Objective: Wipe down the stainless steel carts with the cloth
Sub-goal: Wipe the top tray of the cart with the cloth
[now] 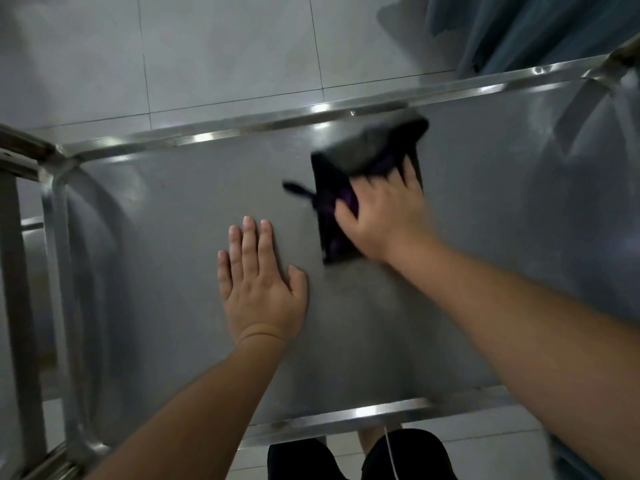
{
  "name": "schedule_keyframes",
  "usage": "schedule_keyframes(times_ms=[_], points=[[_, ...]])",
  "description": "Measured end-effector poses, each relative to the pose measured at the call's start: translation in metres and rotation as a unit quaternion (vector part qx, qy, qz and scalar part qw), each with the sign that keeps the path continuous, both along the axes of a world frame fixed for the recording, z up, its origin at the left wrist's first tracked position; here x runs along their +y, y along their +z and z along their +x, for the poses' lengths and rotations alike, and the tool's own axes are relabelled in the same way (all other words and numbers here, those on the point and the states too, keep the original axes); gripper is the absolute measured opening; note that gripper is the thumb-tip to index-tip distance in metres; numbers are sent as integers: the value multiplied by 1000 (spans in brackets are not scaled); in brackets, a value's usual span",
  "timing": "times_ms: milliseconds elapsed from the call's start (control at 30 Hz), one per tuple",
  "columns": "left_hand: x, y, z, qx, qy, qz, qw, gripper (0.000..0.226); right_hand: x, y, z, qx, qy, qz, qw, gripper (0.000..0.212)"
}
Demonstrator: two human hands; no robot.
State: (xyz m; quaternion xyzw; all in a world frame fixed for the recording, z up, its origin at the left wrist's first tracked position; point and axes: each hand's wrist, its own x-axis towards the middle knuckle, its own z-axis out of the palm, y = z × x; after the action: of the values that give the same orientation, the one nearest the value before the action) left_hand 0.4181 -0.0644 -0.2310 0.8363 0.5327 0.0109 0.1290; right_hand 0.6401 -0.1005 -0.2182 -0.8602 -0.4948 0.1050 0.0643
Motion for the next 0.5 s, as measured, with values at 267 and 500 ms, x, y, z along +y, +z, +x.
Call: schedule_keyframes(times_ms=[267,500], points=[[2,1,0,0,2,-10,1000,81,75,-8,19,12,-21,-29,999,79],[-3,1,-1,-2,-10,-19,1000,83,-70,-1,-69,7,28,-28,999,78]])
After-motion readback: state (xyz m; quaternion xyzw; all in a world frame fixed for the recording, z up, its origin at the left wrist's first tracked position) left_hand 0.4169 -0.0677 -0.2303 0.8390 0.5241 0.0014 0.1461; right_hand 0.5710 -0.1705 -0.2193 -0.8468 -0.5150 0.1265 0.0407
